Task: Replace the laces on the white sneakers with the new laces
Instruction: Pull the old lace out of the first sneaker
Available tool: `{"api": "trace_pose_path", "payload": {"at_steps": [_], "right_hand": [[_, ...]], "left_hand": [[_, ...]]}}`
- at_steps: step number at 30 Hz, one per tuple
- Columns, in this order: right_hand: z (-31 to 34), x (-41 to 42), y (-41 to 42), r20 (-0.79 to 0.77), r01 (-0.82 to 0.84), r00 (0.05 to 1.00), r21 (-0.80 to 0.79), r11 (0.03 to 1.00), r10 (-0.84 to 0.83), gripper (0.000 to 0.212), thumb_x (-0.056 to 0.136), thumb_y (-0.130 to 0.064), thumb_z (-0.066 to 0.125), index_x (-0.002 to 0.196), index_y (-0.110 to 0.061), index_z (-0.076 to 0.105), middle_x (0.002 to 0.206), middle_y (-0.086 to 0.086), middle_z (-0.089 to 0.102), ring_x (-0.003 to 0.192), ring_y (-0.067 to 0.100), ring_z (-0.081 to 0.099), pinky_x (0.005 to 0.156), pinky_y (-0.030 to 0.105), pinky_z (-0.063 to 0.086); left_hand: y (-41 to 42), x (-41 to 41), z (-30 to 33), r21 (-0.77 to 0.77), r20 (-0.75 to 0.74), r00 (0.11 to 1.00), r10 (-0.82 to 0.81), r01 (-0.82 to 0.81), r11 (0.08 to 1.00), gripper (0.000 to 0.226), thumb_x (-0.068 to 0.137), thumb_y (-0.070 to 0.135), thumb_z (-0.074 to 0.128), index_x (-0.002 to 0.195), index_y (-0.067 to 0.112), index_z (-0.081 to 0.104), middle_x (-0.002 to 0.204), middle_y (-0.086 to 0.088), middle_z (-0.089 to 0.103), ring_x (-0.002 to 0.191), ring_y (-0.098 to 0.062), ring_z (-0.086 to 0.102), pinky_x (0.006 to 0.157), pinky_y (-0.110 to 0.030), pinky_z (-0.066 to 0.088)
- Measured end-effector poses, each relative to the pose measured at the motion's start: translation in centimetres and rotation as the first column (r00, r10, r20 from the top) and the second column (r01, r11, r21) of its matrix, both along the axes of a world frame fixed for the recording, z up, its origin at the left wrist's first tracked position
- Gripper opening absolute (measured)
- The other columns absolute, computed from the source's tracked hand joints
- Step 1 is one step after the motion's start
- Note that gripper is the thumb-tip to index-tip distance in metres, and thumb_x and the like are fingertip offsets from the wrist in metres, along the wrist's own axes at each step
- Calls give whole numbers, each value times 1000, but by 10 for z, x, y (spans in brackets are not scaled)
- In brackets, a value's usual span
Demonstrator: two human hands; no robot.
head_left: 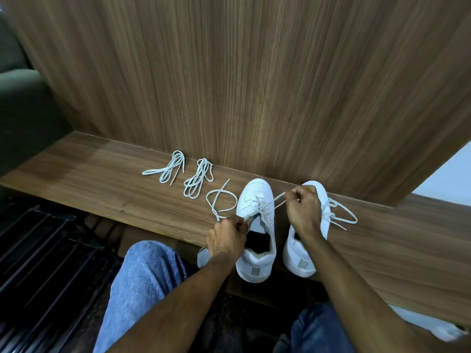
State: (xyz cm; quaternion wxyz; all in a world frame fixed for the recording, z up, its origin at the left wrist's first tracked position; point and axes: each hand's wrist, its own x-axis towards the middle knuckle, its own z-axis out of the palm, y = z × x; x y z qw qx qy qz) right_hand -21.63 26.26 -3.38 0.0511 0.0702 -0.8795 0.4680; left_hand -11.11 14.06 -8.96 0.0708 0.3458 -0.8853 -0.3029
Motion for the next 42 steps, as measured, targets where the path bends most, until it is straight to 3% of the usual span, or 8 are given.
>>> {"api": "trace_pose_path", "payload": {"at_steps": [9, 14, 18, 22, 30, 33, 37, 42], "right_hand": [[-36, 15, -19, -98, -316, 773, 797, 514, 627, 31, 90, -36, 50, 113, -19, 64, 129, -1, 50, 128, 21, 40, 101, 40, 37], [-21, 6, -20, -65, -372, 922, 131, 919, 383, 11, 86, -13, 64, 79, -14, 72, 103, -5, 58, 95, 9, 57, 83, 31, 46], [31, -6, 1, -183, -22, 982, -366, 931, -48, 15, 82, 1, 59, 67, -4, 62, 88, 7, 56, 69, -2, 54, 72, 18, 39], [29, -8, 10, -279, -59, 955, 149, 987, 99, 28, 81, -23, 66, 107, -15, 62, 113, 1, 53, 95, 13, 53, 80, 31, 44], [-38, 19, -21, -114, -289, 780, 806, 516, 615, 34, 87, -38, 56, 114, -19, 66, 139, 3, 49, 138, 24, 33, 106, 47, 32], [-45, 14, -21, -105, -374, 793, 693, 616, 600, 23, 89, -30, 55, 103, -22, 71, 129, -3, 54, 129, 20, 42, 100, 40, 36], [-17, 5, -9, -57, -338, 936, 113, 934, 346, 14, 85, -13, 66, 76, -22, 72, 102, -10, 57, 94, 6, 56, 80, 21, 41], [35, -11, 11, -147, -74, 989, -342, 937, 25, 27, 82, -3, 63, 68, -26, 66, 90, 6, 65, 76, -5, 57, 75, 8, 39]], "left_hand": [[-2, 0, -3, 22, 46, 999, -1, 0, 1000, 38, 90, 57, 49, 106, 26, 65, 106, -10, 67, 104, -34, 59, 81, -37, 44], [-2, 0, -2, 16, 51, 999, -7, 6, 1000, 38, 91, 56, 49, 105, 25, 66, 106, -13, 66, 103, -36, 59, 81, -37, 45], [-2, -2, -4, -6, 58, 998, -10, 11, 1000, 40, 91, 57, 48, 106, 25, 66, 105, -12, 67, 103, -35, 60, 81, -37, 45], [-3, -2, -4, -12, 67, 998, -7, 8, 1000, 43, 90, 60, 48, 107, 25, 66, 105, -14, 67, 103, -37, 60, 81, -39, 46], [-2, 2, 2, 28, 58, 998, -3, 1, 1000, 38, 90, 55, 50, 108, 25, 64, 109, -16, 65, 107, -39, 57, 84, -39, 45], [-3, 3, 1, 28, 46, 999, -14, 12, 1000, 39, 89, 59, 50, 105, 27, 65, 107, -16, 65, 105, -40, 58, 82, -39, 46], [-4, 1, -2, 5, 51, 999, -17, 16, 1000, 39, 89, 59, 50, 104, 26, 65, 104, -14, 67, 103, -38, 59, 80, -39, 46], [-5, 1, -2, -7, 15, 1000, -24, 24, 1000, 32, 90, 54, 52, 101, 28, 67, 100, -13, 69, 100, -37, 60, 76, -36, 46]]}}
